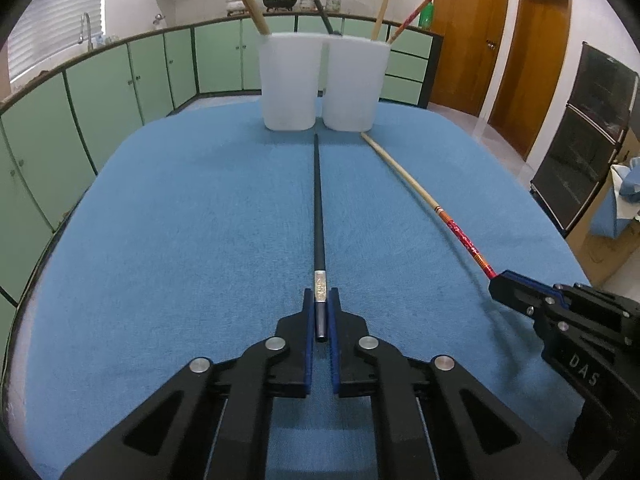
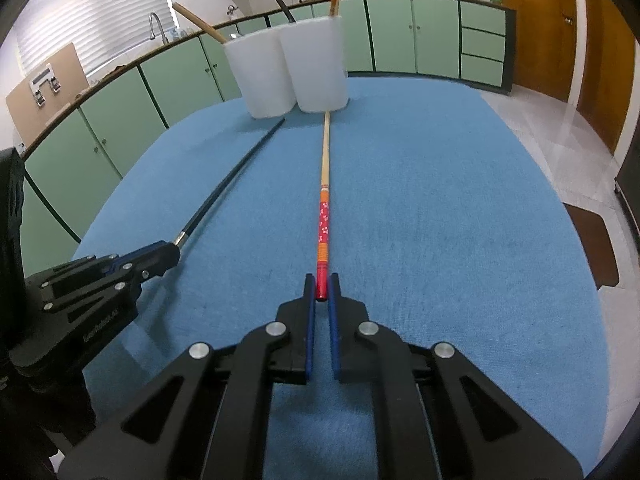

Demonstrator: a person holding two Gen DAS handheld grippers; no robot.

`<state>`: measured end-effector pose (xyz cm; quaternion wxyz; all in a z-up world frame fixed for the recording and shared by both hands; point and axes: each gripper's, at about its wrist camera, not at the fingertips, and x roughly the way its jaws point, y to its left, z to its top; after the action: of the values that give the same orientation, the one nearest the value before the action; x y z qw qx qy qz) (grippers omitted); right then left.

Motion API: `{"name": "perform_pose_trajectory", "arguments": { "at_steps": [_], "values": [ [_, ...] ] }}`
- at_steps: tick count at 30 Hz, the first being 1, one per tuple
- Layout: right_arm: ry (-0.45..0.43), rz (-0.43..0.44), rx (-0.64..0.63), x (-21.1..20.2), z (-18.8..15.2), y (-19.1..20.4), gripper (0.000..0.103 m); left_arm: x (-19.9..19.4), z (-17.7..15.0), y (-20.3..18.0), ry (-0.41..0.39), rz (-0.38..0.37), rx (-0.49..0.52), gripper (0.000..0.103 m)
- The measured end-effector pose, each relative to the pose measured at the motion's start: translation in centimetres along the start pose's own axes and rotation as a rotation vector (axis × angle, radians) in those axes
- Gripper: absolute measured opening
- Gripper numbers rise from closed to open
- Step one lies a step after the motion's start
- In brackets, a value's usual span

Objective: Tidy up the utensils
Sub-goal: 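Lift both chopsticks and carry them over the white utensil holders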

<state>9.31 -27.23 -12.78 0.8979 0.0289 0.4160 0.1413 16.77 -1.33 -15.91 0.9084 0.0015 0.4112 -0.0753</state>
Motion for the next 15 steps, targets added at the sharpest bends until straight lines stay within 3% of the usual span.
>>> {"name": "perform_pose_trajectory", "arguments": {
  "at_steps": [15],
  "values": [
    [-0.19, 0.013, -0.047, -6.9, 4.3, 1.2, 0.005, -8.1, 3.9, 0.7, -0.211, 0.008, 0.008, 0.006]
  ]
}}
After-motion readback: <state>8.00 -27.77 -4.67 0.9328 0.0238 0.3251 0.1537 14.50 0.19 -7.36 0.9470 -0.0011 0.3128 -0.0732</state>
